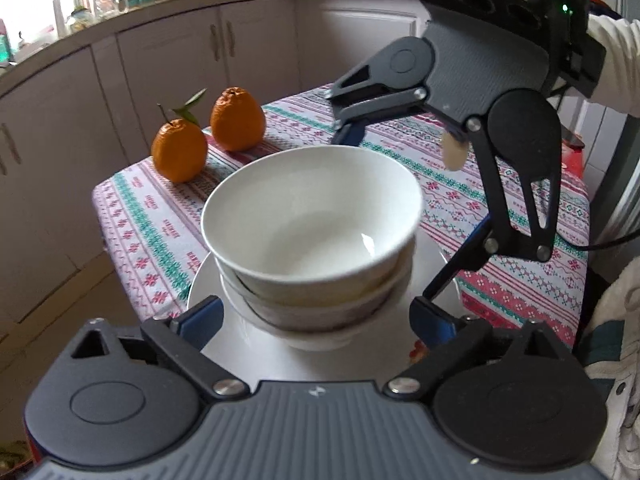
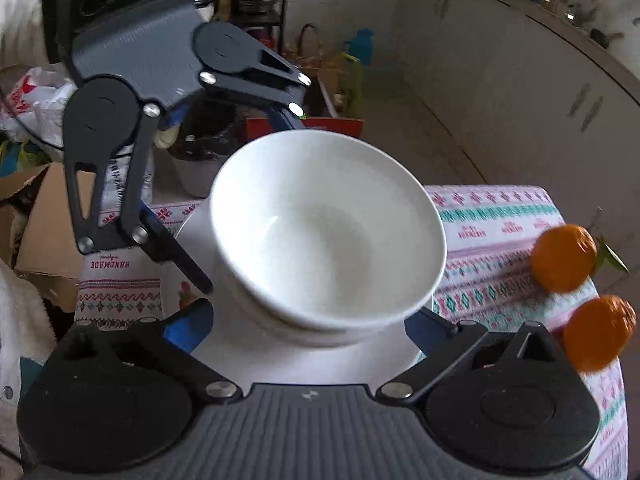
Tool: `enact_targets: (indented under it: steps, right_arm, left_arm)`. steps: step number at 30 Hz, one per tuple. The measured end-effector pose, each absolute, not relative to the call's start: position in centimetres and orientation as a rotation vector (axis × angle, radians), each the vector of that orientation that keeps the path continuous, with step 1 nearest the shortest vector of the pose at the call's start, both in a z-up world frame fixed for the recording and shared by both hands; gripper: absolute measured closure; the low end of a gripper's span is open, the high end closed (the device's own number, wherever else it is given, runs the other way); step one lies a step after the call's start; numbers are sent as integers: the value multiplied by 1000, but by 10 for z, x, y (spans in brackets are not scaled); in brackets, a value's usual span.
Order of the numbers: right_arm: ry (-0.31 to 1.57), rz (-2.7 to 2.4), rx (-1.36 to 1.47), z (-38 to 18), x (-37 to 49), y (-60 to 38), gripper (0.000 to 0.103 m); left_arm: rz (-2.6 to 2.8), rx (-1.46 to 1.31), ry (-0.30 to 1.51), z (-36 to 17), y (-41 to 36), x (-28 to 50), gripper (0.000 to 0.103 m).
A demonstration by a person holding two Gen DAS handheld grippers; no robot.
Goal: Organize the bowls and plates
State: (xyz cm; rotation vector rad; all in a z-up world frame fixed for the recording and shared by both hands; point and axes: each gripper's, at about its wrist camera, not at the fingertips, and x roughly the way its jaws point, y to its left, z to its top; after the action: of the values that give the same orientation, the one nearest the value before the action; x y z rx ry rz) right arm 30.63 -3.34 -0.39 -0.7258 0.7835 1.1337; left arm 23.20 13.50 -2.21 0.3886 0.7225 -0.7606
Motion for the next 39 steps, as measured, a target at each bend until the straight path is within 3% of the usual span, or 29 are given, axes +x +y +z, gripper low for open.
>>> enact_targets:
  steps: [9, 17, 22, 30, 39]
  right_arm:
    - [756, 846, -664, 12, 232, -64, 0]
    - [793, 372, -346, 13, 175, -115, 0]
    - [721, 213, -171, 25, 129, -138, 0]
    - [588, 129, -158, 43, 83, -137, 0]
    - [573, 116, -140, 45, 76, -136, 0]
  left_arm:
    - [-517, 313, 585, -8, 124, 149, 1]
    - [-237, 73, 522, 0, 96, 87, 1]
    - [-140, -84, 530, 14, 81, 69, 1]
    - [-63, -59, 485, 27, 63, 41, 1]
    - [-12, -44, 474, 29, 59, 29, 1]
